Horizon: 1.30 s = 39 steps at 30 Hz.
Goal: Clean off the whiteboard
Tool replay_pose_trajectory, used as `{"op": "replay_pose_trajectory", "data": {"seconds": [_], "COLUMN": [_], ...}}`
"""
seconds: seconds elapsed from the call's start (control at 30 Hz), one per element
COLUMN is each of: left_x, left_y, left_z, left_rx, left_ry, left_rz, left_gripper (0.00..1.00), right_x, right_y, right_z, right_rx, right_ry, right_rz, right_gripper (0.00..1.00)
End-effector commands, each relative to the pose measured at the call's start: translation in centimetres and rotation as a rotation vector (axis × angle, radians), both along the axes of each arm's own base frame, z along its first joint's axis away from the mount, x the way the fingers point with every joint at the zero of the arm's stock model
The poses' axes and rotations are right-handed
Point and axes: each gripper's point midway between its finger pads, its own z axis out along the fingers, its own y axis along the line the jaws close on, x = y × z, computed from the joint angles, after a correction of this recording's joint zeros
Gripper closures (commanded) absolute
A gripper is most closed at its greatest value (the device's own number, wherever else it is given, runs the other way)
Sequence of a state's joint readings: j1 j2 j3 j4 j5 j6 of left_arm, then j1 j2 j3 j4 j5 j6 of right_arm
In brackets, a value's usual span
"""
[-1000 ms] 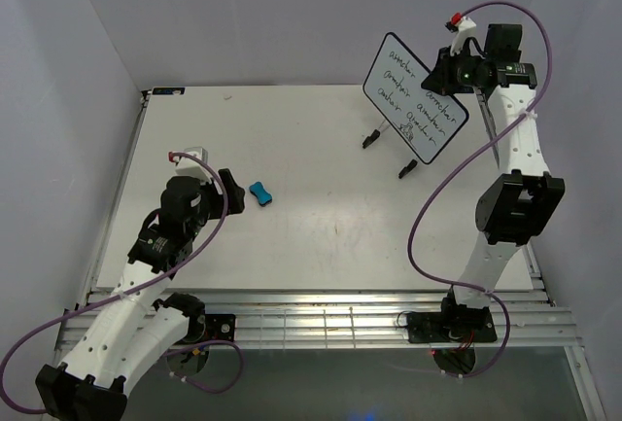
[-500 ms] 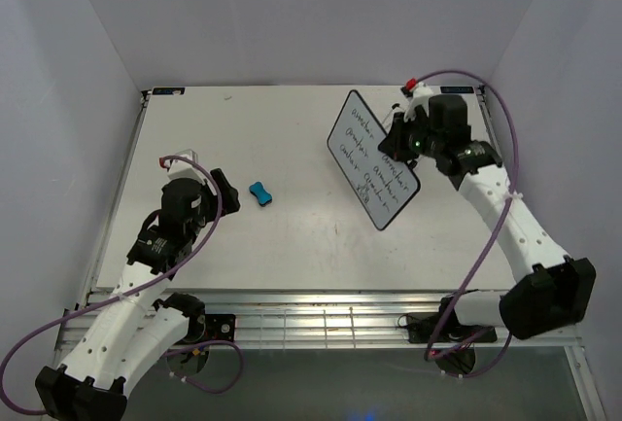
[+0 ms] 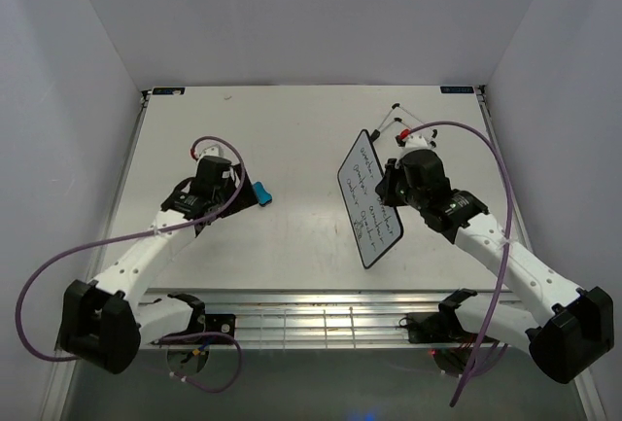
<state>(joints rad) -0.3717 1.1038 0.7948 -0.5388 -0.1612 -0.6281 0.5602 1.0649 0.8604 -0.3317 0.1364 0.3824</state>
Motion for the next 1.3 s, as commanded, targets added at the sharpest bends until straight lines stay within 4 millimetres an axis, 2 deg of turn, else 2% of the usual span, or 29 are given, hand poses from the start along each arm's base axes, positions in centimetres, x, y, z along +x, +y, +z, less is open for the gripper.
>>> {"op": "replay_pose_trajectory", "data": {"seconds": [0.0, 0.07, 0.2, 0.3, 0.33, 0.43, 0.5, 0.63, 0.67, 0.77, 0.87, 0.97, 1.03, 1.1, 1.2, 1.27], "left_x": [1.1, 2.0, 3.6, 4.9, 5.4, 6.8, 7.4, 8.6, 8.6, 9.1, 9.3, 9.4, 9.5, 9.6, 9.1, 8.4], "left_y": [-1.5, -2.3, -2.9, -3.0, -2.8, -3.0, -2.7, -2.7, -2.7, -2.8, -3.1, -3.3, -3.0, -2.7, -2.0, -1.2], "left_z": [-0.7, -0.9, -3.3, -4.1, -5.3, -6.7, -7.2, -8.4, -9.2, -9.8, -9.8, -8.9, -7.7, -6.7, -6.2, -6.3], "left_rx": [-0.062, -0.063, -0.035, -0.015, 0.011, 0.04, 0.069, 0.092, 0.103, 0.108, 0.096, 0.088, 0.091, 0.102, 0.139, 0.162], "left_ry": [0.066, 0.068, 0.127, 0.139, 0.163, 0.189, 0.19, 0.2, 0.218, 0.225, 0.222, 0.202, 0.173, 0.149, 0.16, 0.173], "left_rz": [0.065, 0.072, 0.151, 0.197, 0.226, 0.259, 0.28, 0.306, 0.309, 0.318, 0.313, 0.303, 0.302, 0.29, 0.301, 0.326], "left_gripper": [0.02, 0.02, 0.02, 0.02, 0.04, 0.11, 0.17, 0.18, 0.18, 0.27, 0.28, 0.27, 0.19, 0.17, 0.1, 0.09], "right_x": [0.2, -0.2, -1.2, -2.0, -2.1, -2.1, -2.5, -3.1, -3.1, -3.4, -3.5, -3.5, -3.5, -3.5, -3.4, -3.4], "right_y": [0.0, 0.1, 0.8, 1.8, 1.9, 1.9, 2.3, 2.9, 2.8, 3.0, 3.0, 3.1, 3.2, 3.3, 3.3, 3.2], "right_z": [1.7, 1.9, 1.7, 1.7, 1.7, 1.6, 1.6, 2.0, 1.9, 1.6, 1.1, 0.7, 0.5, 0.3, 0.2, 0.1], "right_rx": [0.02, 0.024, 0.01, 0.037, 0.04, 0.027, 0.038, 0.056, 0.056, 0.059, 0.053, 0.048, 0.051, 0.049, 0.044, 0.04], "right_ry": [-0.087, -0.097, -0.078, -0.094, -0.1, -0.108, -0.107, -0.123, -0.123, -0.122, -0.108, -0.101, -0.098, -0.093, -0.093, -0.092], "right_rz": [-0.025, 0.001, 0.088, 0.171, 0.18, 0.198, 0.235, 0.282, 0.284, 0.306, 0.313, 0.319, 0.32, 0.323, 0.324, 0.323], "right_gripper": [0.92, 0.92, 0.92, 0.92, 0.92, 0.92, 0.92, 0.92, 0.92, 0.92, 0.92, 0.92, 0.92, 0.92, 0.92, 0.92]}}
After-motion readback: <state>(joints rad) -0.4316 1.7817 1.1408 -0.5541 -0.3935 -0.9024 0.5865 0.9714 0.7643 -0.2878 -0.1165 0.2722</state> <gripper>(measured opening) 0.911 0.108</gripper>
